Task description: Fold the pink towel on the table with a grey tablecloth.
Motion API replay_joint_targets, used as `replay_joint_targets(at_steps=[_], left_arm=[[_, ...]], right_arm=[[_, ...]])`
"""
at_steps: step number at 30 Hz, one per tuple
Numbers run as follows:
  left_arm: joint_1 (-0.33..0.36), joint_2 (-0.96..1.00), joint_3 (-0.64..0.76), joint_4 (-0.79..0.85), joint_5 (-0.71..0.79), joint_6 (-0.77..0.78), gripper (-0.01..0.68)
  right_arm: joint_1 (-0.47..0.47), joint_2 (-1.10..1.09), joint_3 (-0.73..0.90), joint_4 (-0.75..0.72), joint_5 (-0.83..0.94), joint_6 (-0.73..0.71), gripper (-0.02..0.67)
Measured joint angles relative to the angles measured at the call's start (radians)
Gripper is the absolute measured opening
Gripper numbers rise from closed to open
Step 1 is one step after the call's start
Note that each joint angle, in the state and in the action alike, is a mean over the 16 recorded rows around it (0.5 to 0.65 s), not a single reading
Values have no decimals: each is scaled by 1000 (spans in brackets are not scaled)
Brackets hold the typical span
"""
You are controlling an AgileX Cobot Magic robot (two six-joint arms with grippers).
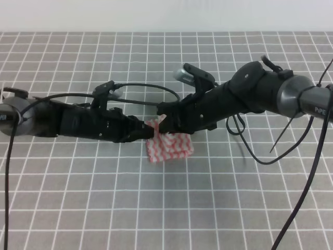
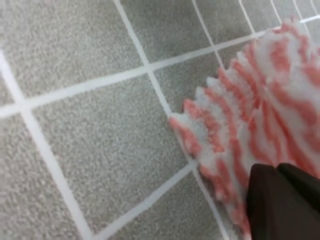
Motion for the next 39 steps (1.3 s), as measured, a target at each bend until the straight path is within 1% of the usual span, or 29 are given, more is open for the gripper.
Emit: replay_joint_targets(at_steps=[5, 8, 12, 21, 26, 29, 31, 35, 39], left_arm=[[17, -13, 0, -5, 14, 0, -3], [26, -22, 0, -7, 20, 0, -4], [35, -31, 0, -8, 24, 0, -4], [40, -42, -3, -12, 30, 0, -4], [40, -50, -5, -14, 33, 1, -3], [40, -59, -6, -16, 36, 0, -3], [39, -65, -6, -16, 41, -3, -3], [27, -77, -6, -14, 51, -9, -3], [-1, -86, -6, -8, 51, -14, -4]], right_arm=[[0, 1, 0, -1, -2, 0, -6], [0, 1, 0, -1, 5, 0, 13], [0, 2, 0, 1, 16, 0, 61], [0, 1, -2, 15, 37, 0, 194], [-5, 1, -15, 21, 52, -1, 231], [-13, 1, -29, 14, 74, -1, 228], [-21, 1, -38, 5, 96, -1, 208], [-38, 2, -58, -32, 146, 4, 156], [-54, 2, -74, -92, 194, 23, 94]])
